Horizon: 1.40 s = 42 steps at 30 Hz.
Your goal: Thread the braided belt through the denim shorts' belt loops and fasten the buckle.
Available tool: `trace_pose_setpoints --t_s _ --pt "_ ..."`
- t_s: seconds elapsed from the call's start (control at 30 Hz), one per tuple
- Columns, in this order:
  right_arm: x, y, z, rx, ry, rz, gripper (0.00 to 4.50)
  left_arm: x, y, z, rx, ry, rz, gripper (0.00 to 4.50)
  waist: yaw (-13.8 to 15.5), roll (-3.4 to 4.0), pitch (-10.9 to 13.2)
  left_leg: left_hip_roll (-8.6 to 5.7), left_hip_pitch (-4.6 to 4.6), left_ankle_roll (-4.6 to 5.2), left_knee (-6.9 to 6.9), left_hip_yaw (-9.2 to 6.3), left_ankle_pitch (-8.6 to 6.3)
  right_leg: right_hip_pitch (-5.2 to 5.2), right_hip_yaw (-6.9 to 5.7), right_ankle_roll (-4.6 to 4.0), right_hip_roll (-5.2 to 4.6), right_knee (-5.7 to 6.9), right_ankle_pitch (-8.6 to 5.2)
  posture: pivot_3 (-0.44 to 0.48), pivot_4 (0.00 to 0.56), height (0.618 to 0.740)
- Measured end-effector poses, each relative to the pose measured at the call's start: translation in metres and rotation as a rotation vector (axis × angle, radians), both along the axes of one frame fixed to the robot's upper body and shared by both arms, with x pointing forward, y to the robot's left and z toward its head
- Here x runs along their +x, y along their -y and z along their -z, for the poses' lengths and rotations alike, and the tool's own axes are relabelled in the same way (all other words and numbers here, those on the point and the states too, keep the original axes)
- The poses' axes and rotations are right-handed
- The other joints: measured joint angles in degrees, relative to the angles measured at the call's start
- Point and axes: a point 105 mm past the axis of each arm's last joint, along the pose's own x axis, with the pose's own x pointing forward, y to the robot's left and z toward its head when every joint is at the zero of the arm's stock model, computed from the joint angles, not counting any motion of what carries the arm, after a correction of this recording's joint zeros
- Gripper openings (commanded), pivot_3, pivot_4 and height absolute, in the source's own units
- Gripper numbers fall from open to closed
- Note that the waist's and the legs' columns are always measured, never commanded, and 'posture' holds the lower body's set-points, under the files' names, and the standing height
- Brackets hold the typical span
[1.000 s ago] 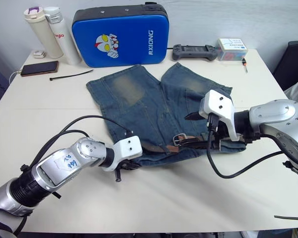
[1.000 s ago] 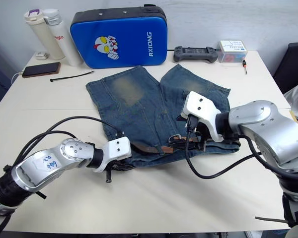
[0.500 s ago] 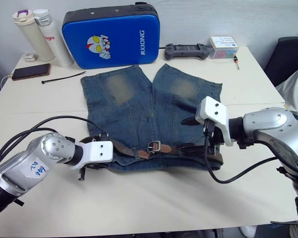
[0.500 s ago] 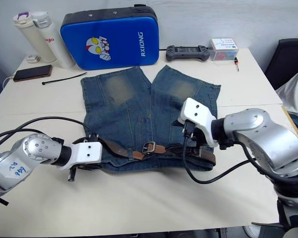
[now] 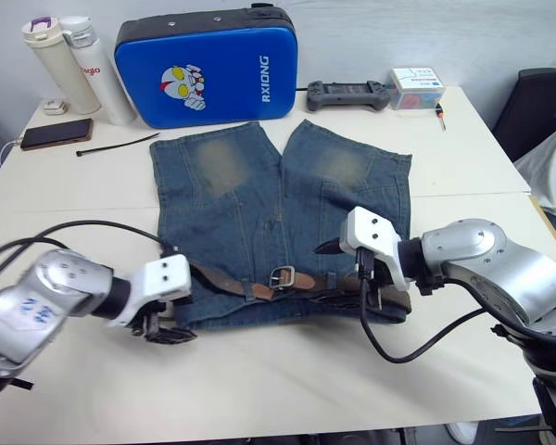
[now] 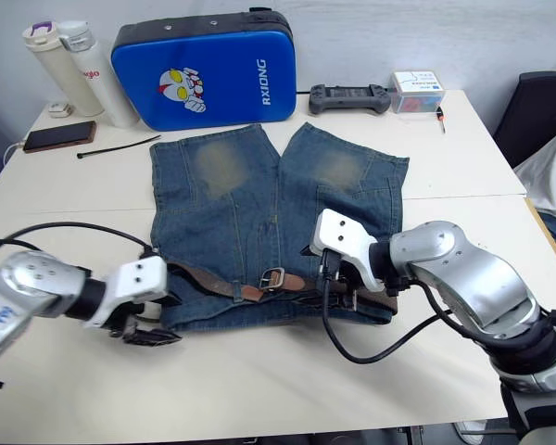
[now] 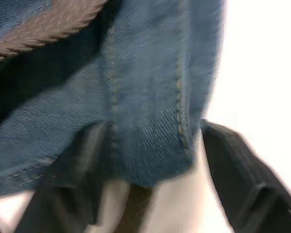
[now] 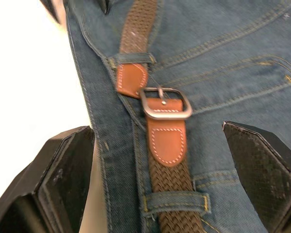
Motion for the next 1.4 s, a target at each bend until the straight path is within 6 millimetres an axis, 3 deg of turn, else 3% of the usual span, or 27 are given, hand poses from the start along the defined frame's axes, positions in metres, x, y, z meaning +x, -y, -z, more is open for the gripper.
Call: trace_pose_setpoints --t_s 0.2,0.33,0.5,0.67,0.77,0.87,1.03,1.4 --pt "-0.004 -0.009 -0.006 0.021 0.011 -0.061 4.50 -0.009 0.000 -0.032 -0.124 -0.018 0.023 4.45 0.1 0.00 0.0 0.00 0.01 -0.01 0.02 0.00 0.00 0.02 0.00 0.00 -0.01 0.00 0.00 0.000 0.150 0.740" --pt "-0.007 -0.017 -0.002 0.009 0.031 -0.114 4.50 0.025 -0.005 -0.065 -0.209 0.144 -0.090 4.45 0.4 0.00 0.0 -0.01 0.01 0.05 0.11 -0.02 -0.03 0.03 -0.03 0.00 0.00 0.10 0.00 0.000 0.150 0.740" --pt "-0.007 -0.030 0.008 -0.044 0.113 -0.183 4.50 0.049 -0.009 -0.060 -0.219 0.151 -0.189 4.45 -0.1 0.00 0.0 -0.04 -0.03 -0.11 0.09 0.01 0.06 -0.06 0.00 0.01 0.01 0.34 0.00 0.000 0.150 0.740" --pt "-0.004 -0.048 0.028 -0.109 0.201 -0.271 4.50 0.045 0.000 -0.058 -0.200 0.142 -0.121 4.45 -0.1 -0.01 0.0 -0.03 -0.06 -0.27 0.11 0.03 0.15 -0.12 0.03 0.01 0.02 0.38 0.00 0.000 0.150 0.740" --pt "0.006 -0.052 0.032 -0.139 0.272 -0.286 4.50 0.046 -0.009 -0.056 -0.151 0.164 -0.133 4.45 -0.1 -0.01 0.0 -0.03 -0.05 -0.27 0.18 0.04 0.15 -0.12 0.03 0.01 0.02 0.36 0.00 0.000 0.150 0.740" --pt "0.010 -0.062 0.038 -0.135 0.317 -0.314 3.66 0.047 -0.025 -0.053 -0.104 0.173 -0.181 4.50 -0.1 -0.03 0.0 -0.03 -0.04 -0.29 0.16 0.05 0.16 -0.12 0.04 0.01 0.02 0.39 0.00 0.000 0.150 0.740" --pt "0.015 -0.070 0.045 -0.136 0.356 -0.340 1.28 0.040 -0.027 -0.046 -0.096 0.151 -0.180 4.50 0.0 -0.04 0.0 -0.03 -0.07 -0.27 0.20 0.03 0.15 -0.12 0.01 0.01 0.02 0.45 0.00 0.000 0.150 0.740" --pt "0.015 -0.070 0.051 -0.160 0.345 -0.369 1.28 0.030 -0.027 -0.048 -0.095 0.164 -0.204 4.50 -0.1 -0.05 0.0 -0.03 -0.05 -0.28 0.20 0.03 0.15 -0.12 0.01 0.01 0.02 0.48 0.00 0.000 0.150 0.740"
